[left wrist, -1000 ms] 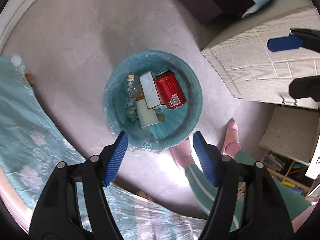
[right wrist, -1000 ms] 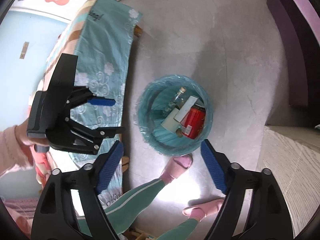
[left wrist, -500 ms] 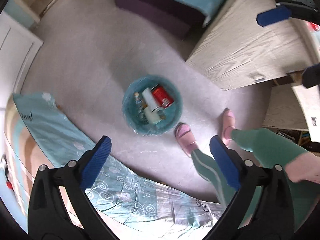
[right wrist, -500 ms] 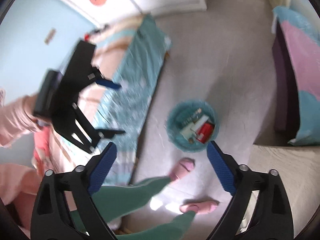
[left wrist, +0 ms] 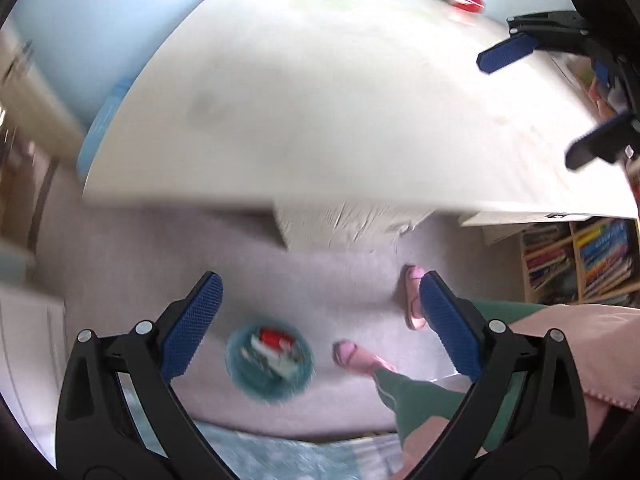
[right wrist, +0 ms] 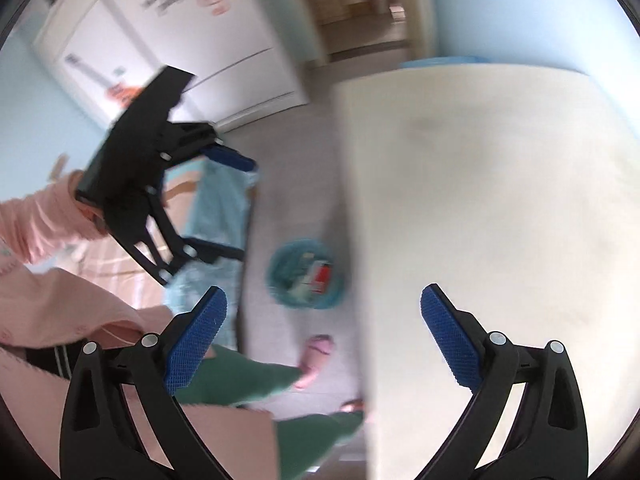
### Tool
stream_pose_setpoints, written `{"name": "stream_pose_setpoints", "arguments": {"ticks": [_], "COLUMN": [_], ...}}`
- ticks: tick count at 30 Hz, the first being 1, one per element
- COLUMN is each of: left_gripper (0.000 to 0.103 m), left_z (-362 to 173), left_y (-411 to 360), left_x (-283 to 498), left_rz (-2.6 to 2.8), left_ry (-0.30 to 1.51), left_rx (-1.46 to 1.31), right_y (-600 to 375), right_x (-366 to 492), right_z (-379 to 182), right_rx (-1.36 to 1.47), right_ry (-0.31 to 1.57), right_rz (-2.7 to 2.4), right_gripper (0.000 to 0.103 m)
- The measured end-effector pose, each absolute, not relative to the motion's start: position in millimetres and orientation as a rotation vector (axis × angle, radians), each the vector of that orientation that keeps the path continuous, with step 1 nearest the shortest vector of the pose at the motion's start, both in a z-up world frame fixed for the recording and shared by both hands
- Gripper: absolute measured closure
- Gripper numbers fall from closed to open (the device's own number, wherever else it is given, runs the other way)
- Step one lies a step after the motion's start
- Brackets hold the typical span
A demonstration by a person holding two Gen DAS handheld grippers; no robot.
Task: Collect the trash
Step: 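Bring both open tools back toward the table, then grasp the last red can lying by the wall with the right tool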
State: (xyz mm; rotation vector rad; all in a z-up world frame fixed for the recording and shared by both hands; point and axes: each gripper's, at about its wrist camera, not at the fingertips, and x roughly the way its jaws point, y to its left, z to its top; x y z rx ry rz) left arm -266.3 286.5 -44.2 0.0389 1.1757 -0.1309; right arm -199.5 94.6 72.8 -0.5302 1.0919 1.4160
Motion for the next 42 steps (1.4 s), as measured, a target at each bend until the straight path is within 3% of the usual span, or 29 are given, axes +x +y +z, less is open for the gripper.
{"name": "stream_pose_setpoints", "arguments": {"ticks": [13, 19, 34, 42], "left_gripper": [0.007, 0.007, 0.007, 0.007], "left_z": [0, -4, -51, -73], "left_y": [105, 39, -28, -40], "left_x": [-44, 37, 239, 290], "left_rz": [-0.353, -0.417, -0.531, -0.52], "left_ry": [1.066, 1.041, 1.06, 1.06], "left_rx": [0.282, 0.357, 0.487, 0.479], "right_y": [-119, -172, -184, -186], "right_x": [-25, 45, 217, 260], "right_z": [90, 84, 4, -27], "right_rx": [-0.54, -0.614, -0.933, -1.033], "right_ry": [0.957, 0.922, 0.732, 0.675], "right_rz": [1.076, 0.978, 0.786, 0.77], "right_gripper": [0.006, 0.006, 0.007, 0.007]}}
